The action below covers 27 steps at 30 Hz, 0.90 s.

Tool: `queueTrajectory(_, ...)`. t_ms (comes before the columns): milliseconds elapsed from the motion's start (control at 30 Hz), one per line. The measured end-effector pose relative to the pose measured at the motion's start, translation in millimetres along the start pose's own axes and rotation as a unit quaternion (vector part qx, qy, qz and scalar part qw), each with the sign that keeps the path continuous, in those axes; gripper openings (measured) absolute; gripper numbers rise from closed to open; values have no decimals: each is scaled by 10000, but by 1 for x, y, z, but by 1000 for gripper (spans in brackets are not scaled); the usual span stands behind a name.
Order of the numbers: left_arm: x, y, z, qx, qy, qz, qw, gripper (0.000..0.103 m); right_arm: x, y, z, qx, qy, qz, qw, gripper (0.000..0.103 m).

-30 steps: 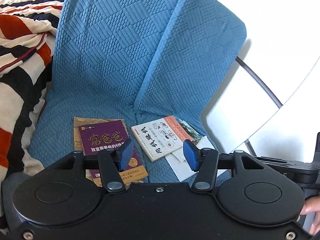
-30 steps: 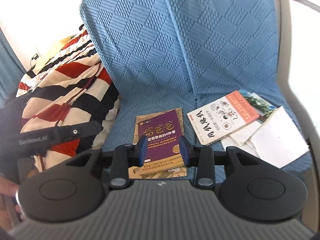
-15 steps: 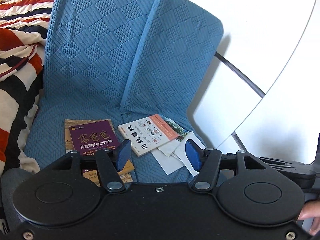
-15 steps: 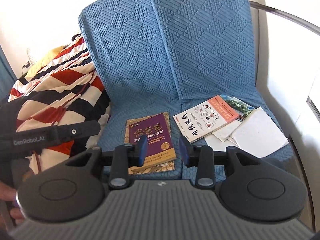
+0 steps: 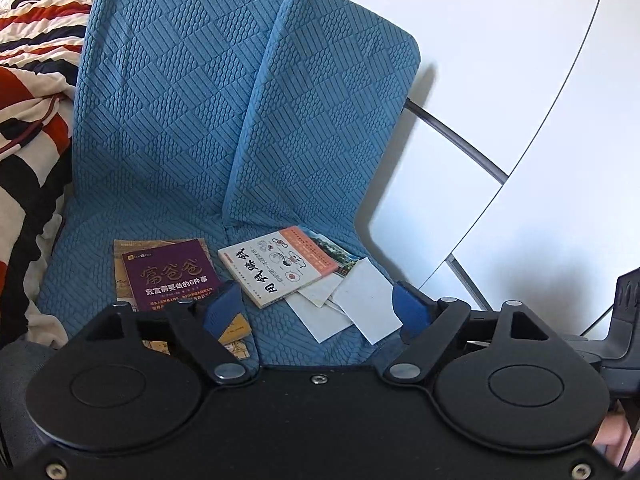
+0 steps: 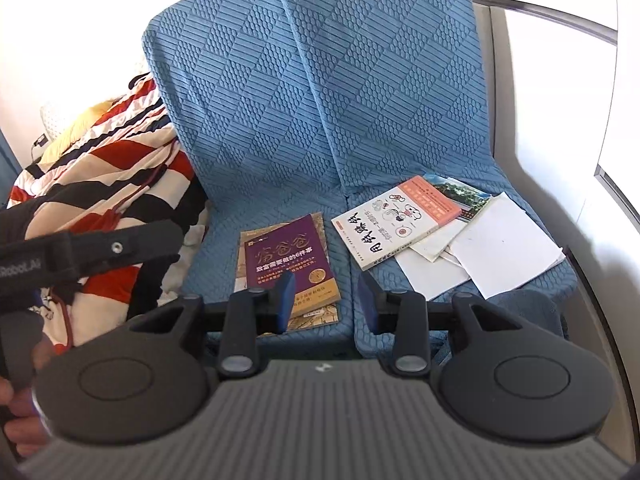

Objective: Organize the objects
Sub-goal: 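Withdraw both tools back from the books on the seat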

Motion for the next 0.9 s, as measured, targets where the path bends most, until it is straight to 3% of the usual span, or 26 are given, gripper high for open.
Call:
queueTrajectory(33,0,1,1,-5,5,-7,10000,90,0,1,-1,5,26,-24,10000,69)
queueTrajectory(100,-1,4,2,-7,20,-20,10000,99,-1,3,-4,23,95,-68,9999,91)
queueTrajectory(433,2,23,7,-37,96,-58,9999,100,1,23,-27,-269,345,-94,9990,91)
queueTrajectory(900,-5,68,33,133,39,-32,9999,101,-9,64,-39,-340,302,63,9989,91)
Point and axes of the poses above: each gripper's, at about its wrist camera, not at the fingertips, and y roughly the way its jaws point, z to its left, x to its top, the point moved 6 cm from there along y, roughly the way its jaws point, and after that the axes turned 5 degrees about -z, right-handed, at the moved point
